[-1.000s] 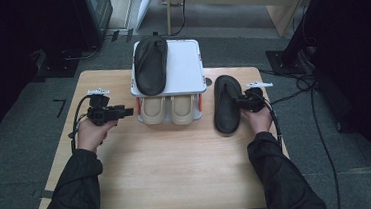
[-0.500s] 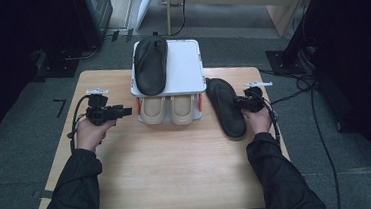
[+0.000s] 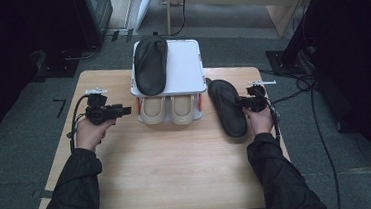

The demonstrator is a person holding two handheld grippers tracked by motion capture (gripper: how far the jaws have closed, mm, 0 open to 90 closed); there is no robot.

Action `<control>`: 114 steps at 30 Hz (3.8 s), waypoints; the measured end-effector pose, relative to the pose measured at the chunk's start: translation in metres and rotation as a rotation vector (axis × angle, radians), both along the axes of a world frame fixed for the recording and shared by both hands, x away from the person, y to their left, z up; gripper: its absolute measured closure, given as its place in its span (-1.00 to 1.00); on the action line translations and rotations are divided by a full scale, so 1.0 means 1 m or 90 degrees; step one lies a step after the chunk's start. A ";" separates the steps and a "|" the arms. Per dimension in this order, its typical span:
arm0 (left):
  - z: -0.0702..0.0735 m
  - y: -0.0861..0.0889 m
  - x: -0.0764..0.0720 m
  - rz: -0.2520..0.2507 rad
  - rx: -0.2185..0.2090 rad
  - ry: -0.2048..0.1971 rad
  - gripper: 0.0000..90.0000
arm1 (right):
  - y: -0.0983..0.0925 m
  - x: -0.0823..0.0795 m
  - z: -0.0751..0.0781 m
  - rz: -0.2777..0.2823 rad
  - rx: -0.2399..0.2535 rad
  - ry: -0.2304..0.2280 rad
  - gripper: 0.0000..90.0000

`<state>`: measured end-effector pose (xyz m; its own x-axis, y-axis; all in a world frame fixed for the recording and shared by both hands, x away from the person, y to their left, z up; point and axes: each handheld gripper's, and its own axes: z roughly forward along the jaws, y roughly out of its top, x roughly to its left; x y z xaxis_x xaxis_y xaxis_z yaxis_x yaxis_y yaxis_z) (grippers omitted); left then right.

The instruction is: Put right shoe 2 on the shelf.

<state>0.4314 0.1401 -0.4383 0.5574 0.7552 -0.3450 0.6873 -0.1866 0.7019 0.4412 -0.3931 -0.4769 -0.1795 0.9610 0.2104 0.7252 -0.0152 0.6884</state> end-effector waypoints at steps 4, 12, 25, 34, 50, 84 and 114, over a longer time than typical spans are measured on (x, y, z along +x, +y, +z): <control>0.000 -0.002 0.000 -0.001 0.002 -0.003 0.04 | 0.003 -0.002 0.004 0.000 -0.002 0.000 0.64; 0.000 -0.006 0.003 -0.012 0.010 -0.004 0.03 | 0.003 -0.001 0.026 -0.002 -0.016 -0.005 0.65; 0.000 -0.001 0.003 -0.005 0.005 -0.008 0.03 | -0.002 0.004 0.058 -0.017 -0.019 0.000 0.65; 0.001 -0.001 0.003 -0.004 0.003 -0.007 0.02 | -0.001 0.013 0.088 -0.017 -0.015 -0.011 0.65; 0.003 -0.004 0.001 -0.009 0.017 -0.017 0.02 | 0.014 0.028 0.145 -0.003 -0.035 -0.040 0.65; 0.005 -0.006 0.002 -0.035 0.002 -0.022 0.01 | 0.131 0.085 0.174 0.057 -0.063 -0.063 0.65; 0.003 -0.001 0.004 -0.033 0.001 -0.019 0.02 | 0.100 0.076 0.164 0.104 -0.058 -0.105 0.60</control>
<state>0.4358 0.1388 -0.4348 0.6054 0.7262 -0.3257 0.6553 -0.2226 0.7218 0.5168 -0.2928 -0.3134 -0.3582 0.9303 0.0790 0.5901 0.1601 0.7913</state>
